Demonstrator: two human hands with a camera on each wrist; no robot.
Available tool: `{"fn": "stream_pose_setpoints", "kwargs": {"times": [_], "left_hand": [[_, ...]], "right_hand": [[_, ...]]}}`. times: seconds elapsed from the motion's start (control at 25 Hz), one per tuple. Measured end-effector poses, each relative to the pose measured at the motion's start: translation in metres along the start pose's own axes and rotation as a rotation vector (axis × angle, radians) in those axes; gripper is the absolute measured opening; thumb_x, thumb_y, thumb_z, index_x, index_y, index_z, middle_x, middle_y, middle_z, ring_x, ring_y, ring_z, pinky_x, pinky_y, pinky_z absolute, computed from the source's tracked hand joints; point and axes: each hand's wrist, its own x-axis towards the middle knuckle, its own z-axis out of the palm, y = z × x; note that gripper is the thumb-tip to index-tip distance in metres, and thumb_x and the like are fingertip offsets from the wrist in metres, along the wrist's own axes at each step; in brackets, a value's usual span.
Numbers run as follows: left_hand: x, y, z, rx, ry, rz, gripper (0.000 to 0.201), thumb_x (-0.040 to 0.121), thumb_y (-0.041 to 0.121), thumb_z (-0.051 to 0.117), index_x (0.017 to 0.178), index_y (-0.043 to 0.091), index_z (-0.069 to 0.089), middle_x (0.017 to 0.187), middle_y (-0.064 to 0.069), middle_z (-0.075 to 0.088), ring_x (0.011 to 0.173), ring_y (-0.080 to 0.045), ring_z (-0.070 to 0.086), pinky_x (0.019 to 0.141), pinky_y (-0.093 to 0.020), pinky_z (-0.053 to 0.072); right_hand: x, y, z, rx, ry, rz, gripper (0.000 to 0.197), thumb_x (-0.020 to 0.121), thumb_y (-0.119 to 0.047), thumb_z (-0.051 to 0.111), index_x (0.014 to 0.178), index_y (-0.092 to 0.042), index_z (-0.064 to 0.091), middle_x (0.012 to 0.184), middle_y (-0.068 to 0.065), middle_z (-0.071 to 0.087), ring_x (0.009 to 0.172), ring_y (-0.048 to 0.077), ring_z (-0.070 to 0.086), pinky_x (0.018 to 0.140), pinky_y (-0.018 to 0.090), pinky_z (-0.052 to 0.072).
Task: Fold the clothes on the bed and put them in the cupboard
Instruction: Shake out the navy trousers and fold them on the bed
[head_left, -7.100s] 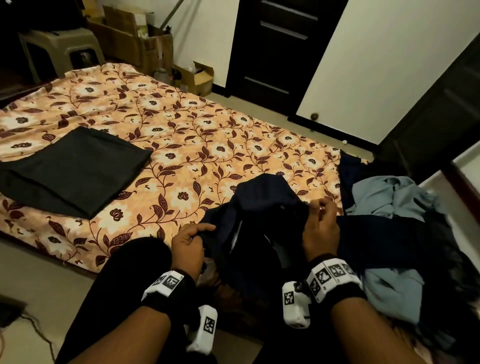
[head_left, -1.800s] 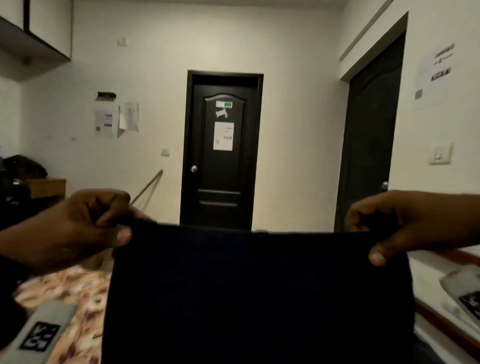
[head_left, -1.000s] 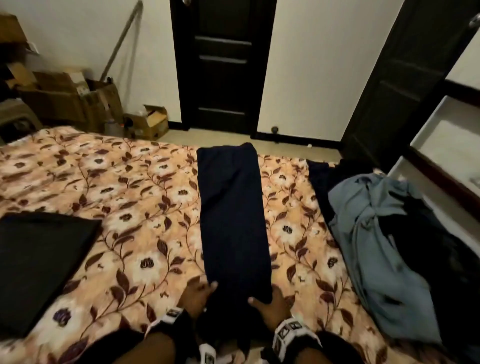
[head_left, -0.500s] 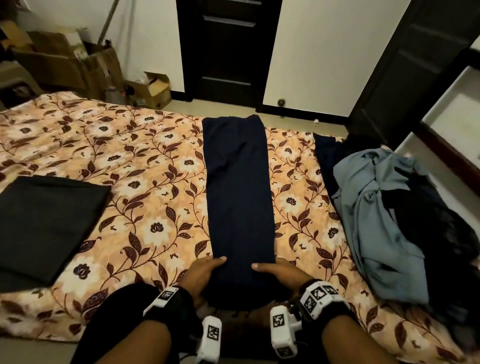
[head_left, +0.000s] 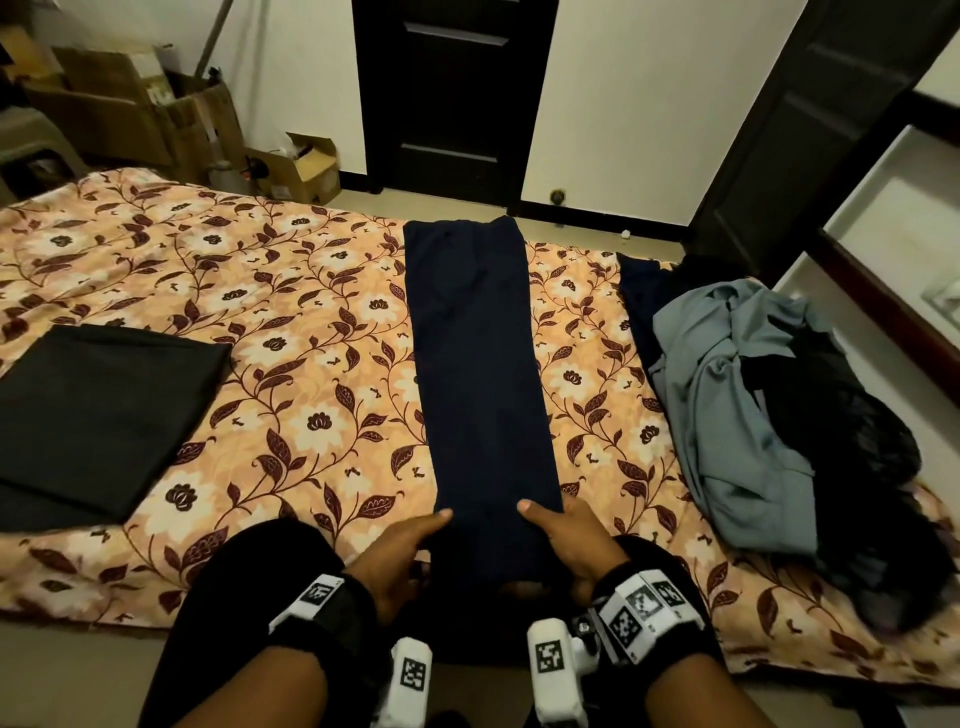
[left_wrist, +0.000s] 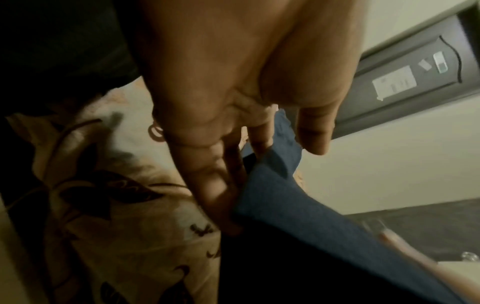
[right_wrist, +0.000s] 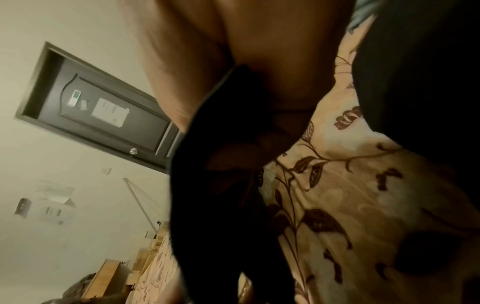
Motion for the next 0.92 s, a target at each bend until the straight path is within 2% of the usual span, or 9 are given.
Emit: {"fn": "stream_pose_setpoints", "kwargs": {"times": [0.08,0.2,0.32,0.44,0.6,0.68,0.76,0.84,0.92], "left_hand": [[-0.001,-0.006,0.006,-0.036,-0.011,-0.041,0.041,0.088,0.043,0.064,0.119,0.017,0.063,0.12,-0.009,0.063,0.11,-0.031,0.058,0.09,-0.042,0.052],[-0.005,-0.003,0.014,-0.18,-0.05,-0.051,0.035,0.09,0.034,0.064,0.117,0.013,0.062,0.121,-0.014,0.063,0.112,-0.033,0.059,0.096,-0.048,0.05],[-0.018,0.009,0.019,-0.293,-0.06,0.106,0.014,0.092,0.015,0.06,0.1,0.005,0.065,0.111,-0.016,0.07,0.095,-0.025,0.069,0.08,-0.039,0.058],[-0.038,0.024,0.022,-0.223,0.021,0.25,0.011,0.092,0.011,0.06,0.084,0.005,0.063,0.093,-0.011,0.073,0.085,-0.022,0.069,0.078,-0.035,0.056],[-0.047,0.007,0.019,-0.172,0.132,0.17,0.018,0.096,0.015,0.054,0.104,0.004,0.065,0.098,-0.012,0.073,0.094,-0.028,0.066,0.079,-0.039,0.053],[-0.047,-0.007,0.014,-0.201,0.147,0.087,0.022,0.098,0.019,0.051,0.109,0.005,0.063,0.098,-0.013,0.073,0.095,-0.031,0.066,0.078,-0.04,0.053],[-0.045,-0.011,0.008,-0.222,0.147,0.106,0.023,0.099,0.023,0.051,0.109,0.006,0.064,0.1,-0.013,0.073,0.096,-0.031,0.068,0.077,-0.039,0.053],[-0.04,-0.011,0.005,-0.219,0.132,0.126,0.027,0.095,0.025,0.059,0.11,0.004,0.066,0.102,-0.013,0.074,0.094,-0.029,0.071,0.077,-0.037,0.056],[-0.045,-0.013,0.008,-0.163,0.08,0.14,0.029,0.09,0.021,0.067,0.11,0.0,0.067,0.101,-0.013,0.074,0.09,-0.025,0.073,0.07,-0.032,0.059]], "right_hand": [[-0.008,0.004,0.001,0.083,-0.008,0.011,0.02,0.091,-0.012,0.062,0.111,-0.012,0.064,0.107,0.009,0.072,0.1,0.03,0.067,0.092,0.054,0.051],[-0.017,-0.007,-0.005,0.172,0.018,-0.02,0.025,0.089,-0.007,0.063,0.115,-0.007,0.062,0.108,0.012,0.071,0.101,0.031,0.067,0.092,0.05,0.052],[-0.021,-0.019,-0.02,0.147,0.088,-0.01,0.019,0.093,-0.007,0.057,0.11,-0.005,0.064,0.105,0.014,0.071,0.096,0.03,0.068,0.086,0.044,0.055],[-0.03,-0.02,-0.029,0.127,0.081,-0.019,0.027,0.095,0.001,0.048,0.113,-0.01,0.065,0.106,0.009,0.071,0.098,0.027,0.068,0.088,0.042,0.055],[-0.04,-0.002,-0.012,-0.111,0.19,-0.015,0.015,0.093,-0.011,0.057,0.09,-0.006,0.071,0.093,0.012,0.072,0.09,0.029,0.068,0.084,0.038,0.055],[-0.044,0.011,-0.002,-0.081,0.142,0.076,0.022,0.094,-0.018,0.058,0.087,0.0,0.069,0.091,0.017,0.072,0.087,0.032,0.068,0.082,0.041,0.056],[-0.046,0.018,0.003,-0.012,0.139,0.124,0.029,0.094,-0.023,0.058,0.088,0.004,0.067,0.089,0.018,0.071,0.076,0.03,0.068,0.065,0.036,0.057],[-0.047,0.021,0.006,-0.011,0.198,0.155,0.035,0.094,-0.032,0.058,0.081,0.0,0.065,0.079,0.015,0.067,0.055,0.022,0.059,0.044,0.026,0.043],[-0.052,0.017,0.005,0.008,0.19,0.15,0.036,0.092,-0.037,0.06,0.085,-0.003,0.068,0.081,0.012,0.07,0.058,0.022,0.062,0.045,0.025,0.044]]}}
